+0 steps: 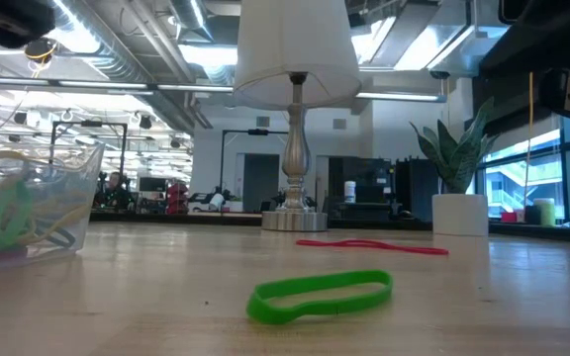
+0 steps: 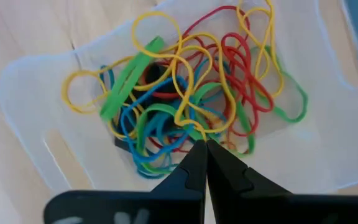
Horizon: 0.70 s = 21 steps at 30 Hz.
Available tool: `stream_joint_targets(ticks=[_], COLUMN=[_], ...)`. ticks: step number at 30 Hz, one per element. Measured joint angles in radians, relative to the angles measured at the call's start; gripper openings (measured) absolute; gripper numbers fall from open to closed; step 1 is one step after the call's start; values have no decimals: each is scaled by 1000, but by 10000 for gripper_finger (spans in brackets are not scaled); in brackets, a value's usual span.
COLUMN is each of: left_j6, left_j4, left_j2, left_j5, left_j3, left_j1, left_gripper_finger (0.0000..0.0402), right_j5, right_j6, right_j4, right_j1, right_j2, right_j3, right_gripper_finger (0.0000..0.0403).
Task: Pick and place rubber bands into bin
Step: Put the yellow rubber band into the transparent bin
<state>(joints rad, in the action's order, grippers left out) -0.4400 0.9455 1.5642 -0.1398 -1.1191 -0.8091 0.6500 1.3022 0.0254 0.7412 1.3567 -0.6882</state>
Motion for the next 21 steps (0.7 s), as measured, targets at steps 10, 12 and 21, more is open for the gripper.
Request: stream_joint_targets(ticks=[10, 12, 21], left_j6=[131, 125, 31], left_j4=[-240, -342, -396], left_j2=[-4, -4, -4], left_j5=[49, 66, 15], left_j3=[114, 160, 226], left_j1=[57, 70, 91], left_gripper_finger=[2, 2, 2], right_j5=[0, -1, -84], right_j6=[0, 0, -5], right_j4=[-16, -17, 5], right_j1=[0, 1, 4], right_j2=[69, 83, 96], right_j3=[-54, -67, -70], right_gripper_finger=[4, 4, 5])
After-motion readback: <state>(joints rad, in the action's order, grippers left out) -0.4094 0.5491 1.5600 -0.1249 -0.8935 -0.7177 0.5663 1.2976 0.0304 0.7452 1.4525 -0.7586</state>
